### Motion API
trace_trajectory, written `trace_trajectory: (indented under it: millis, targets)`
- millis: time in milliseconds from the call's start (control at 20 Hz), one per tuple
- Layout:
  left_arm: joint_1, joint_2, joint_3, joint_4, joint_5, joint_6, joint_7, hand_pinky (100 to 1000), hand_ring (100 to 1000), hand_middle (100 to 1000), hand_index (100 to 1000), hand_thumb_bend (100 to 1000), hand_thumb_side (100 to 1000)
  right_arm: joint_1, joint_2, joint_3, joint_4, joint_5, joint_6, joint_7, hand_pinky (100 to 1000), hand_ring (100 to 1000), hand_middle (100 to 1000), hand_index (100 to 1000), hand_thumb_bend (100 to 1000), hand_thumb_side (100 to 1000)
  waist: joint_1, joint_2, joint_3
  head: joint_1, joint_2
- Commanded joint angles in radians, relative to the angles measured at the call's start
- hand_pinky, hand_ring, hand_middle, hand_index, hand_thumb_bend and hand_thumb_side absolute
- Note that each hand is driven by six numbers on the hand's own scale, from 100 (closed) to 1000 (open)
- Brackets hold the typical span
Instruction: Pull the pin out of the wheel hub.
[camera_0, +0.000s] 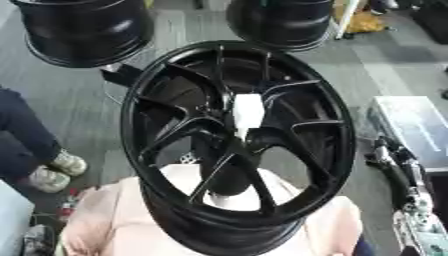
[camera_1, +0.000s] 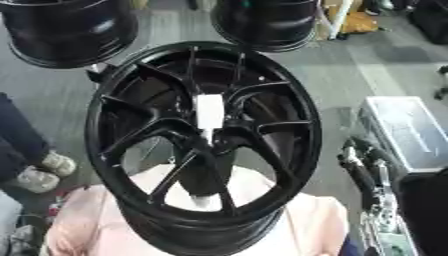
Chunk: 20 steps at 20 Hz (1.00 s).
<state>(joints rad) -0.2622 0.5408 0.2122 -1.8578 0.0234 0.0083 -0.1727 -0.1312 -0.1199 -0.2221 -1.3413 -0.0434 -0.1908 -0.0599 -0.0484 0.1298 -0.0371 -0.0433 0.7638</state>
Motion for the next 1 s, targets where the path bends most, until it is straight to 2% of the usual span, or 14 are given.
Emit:
trace_trajectory:
  millis: [50,100,250,300,350,400,500,700,850,1000]
  targets:
    - [-0.066,0.203,-0.082,0.021,0.004,-0.113,-0.04,732,669,656,689,529,586,-0.005,-0.031,-0.004,-0.01,0.007,0.0,0.004,663,626,763,793,130,478,0.007,-0.02,-0.005,0.006,0.006]
    - [-0.099,0.261,-0.123,0.027,-0.004,-0.152,-0.063,735,673,678,700,370,487,-0.005,-0.033,-0.002,-0.009,0.008,0.0,0.005,663,626,762,793,137,468,0.011,-0.022,-0.009,0.009,0.006]
    - [-0.181,0.368,-0.225,0.055,-0.018,-0.236,-0.115,745,685,692,724,403,487,-0.004,-0.037,0.002,-0.008,0.011,0.001,0.009,663,626,762,793,137,468,0.016,-0.025,-0.018,0.014,0.006]
    - [-0.223,0.41,-0.278,0.053,-0.031,-0.268,-0.149,757,698,709,759,448,490,-0.004,-0.039,0.005,-0.008,0.012,0.001,0.012,663,626,762,793,137,468,0.02,-0.027,-0.026,0.018,0.006]
    - [-0.259,0.435,-0.321,0.059,-0.042,-0.293,-0.179,757,698,709,759,448,490,-0.003,-0.04,0.007,-0.007,0.013,0.002,0.014,663,626,762,793,137,468,0.022,-0.029,-0.029,0.019,0.006]
    - [-0.297,0.456,-0.371,0.058,-0.056,-0.321,-0.217,767,713,728,797,497,486,-0.003,-0.043,0.009,-0.006,0.014,0.002,0.016,663,626,762,793,137,468,0.026,-0.032,-0.035,0.023,0.006]
    - [-0.366,0.471,-0.453,0.061,-0.077,-0.362,-0.291,768,715,726,797,520,485,-0.001,-0.047,0.012,-0.005,0.016,0.003,0.02,663,626,762,793,138,468,0.032,-0.036,-0.042,0.027,0.006]
    - [-0.505,0.421,-0.572,0.093,-0.12,-0.397,-0.417,771,722,738,820,562,487,0.004,-0.056,0.013,-0.001,0.019,0.003,0.022,663,626,762,793,138,468,0.041,-0.045,-0.047,0.027,0.006]
    - [-0.611,0.338,-0.649,0.169,-0.171,-0.398,-0.492,788,745,763,841,588,494,0.009,-0.061,0.014,0.001,0.021,0.003,0.022,663,626,762,793,137,468,0.046,-0.055,-0.047,0.024,0.006]
    - [-0.688,0.246,-0.692,0.254,-0.217,-0.407,-0.53,804,762,789,867,608,506,0.013,-0.061,0.016,0.002,0.022,0.004,0.024,662,626,762,793,138,468,0.047,-0.062,-0.048,0.021,0.006]
